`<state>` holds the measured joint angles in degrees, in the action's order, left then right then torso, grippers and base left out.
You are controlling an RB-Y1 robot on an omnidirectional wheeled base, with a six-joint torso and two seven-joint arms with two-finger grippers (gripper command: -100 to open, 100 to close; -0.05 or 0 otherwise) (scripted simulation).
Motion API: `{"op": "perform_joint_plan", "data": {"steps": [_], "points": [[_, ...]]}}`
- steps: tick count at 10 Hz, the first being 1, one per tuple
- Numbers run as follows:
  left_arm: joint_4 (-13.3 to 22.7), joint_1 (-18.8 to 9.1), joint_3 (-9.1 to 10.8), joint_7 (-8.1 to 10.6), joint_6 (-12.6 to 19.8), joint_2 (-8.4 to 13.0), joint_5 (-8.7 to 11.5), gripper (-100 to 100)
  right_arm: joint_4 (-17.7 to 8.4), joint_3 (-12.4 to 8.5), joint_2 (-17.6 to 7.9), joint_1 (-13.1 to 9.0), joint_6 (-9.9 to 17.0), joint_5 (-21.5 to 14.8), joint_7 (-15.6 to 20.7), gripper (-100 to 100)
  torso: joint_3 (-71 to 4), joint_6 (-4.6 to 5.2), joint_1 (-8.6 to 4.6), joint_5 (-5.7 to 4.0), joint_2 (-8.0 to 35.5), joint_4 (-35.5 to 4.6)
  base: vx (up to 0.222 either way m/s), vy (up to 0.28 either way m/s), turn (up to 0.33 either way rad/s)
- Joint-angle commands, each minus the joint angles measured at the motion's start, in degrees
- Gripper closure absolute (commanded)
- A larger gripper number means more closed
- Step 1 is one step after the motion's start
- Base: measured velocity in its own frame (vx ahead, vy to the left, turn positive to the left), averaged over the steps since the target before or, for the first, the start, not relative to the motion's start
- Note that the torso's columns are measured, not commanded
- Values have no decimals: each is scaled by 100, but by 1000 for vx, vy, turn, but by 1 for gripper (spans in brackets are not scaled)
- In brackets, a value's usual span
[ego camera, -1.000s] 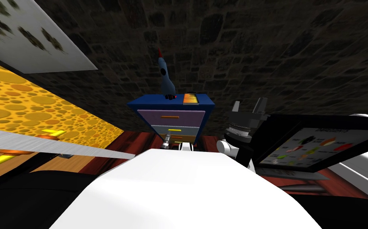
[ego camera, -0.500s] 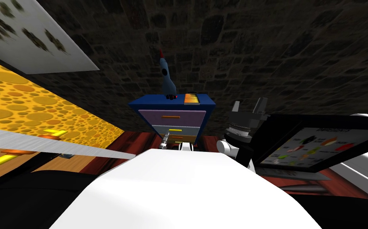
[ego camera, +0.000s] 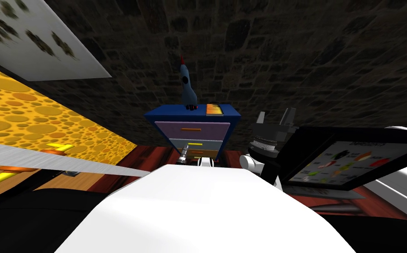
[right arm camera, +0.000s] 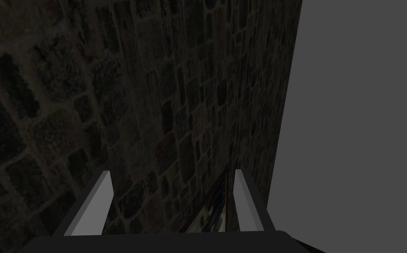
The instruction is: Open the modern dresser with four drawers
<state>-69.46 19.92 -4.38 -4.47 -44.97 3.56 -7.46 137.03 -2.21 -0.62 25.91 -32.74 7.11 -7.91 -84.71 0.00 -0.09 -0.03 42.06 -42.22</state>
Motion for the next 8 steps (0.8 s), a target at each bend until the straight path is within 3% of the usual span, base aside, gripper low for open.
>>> {"op": "perform_joint_plan", "data": {"steps": [1, 2, 3, 6, 7, 8], "points": [[126, 39, -9, -29, -150, -9, -10, 100, 0, 0, 0, 0, 0, 0, 0, 0, 11, -1, 8, 2, 20, -4, -33, 2, 22], [35, 39, -10, -10, -48, -5, -8, 100, 0, 0, 0, -1, 0, 0, 0, 0, 28, -1, 13, 4, 46, -12, -27, 0, 14], [332, -232, 106, -42, -125, -1, 15, 100, -1, 0, 0, -1, 0, 0, 0, 0, 24, 6, 15, 4, 31, -14, -113, 8, -12], [902, -741, 227, -70, -173, 3, 41, 100, -1, 0, 0, -3, 1, 0, 0, 0, 21, 0, 9, 2, 34, -10, -134, 4, -17], [935, -777, 227, -70, -173, 3, 41, 100, -1, 0, 0, -2, 1, 0, 0, 0, 13, 0, 6, 2, 20, -6, -55, -1, 2], [1174, -1004, 348, -97, -221, 8, 66, 100, -1, 0, 0, -1, 1, 0, 0, 0, 0, 0, 7, 2, -2, 0, -108, 18, -15]]}}
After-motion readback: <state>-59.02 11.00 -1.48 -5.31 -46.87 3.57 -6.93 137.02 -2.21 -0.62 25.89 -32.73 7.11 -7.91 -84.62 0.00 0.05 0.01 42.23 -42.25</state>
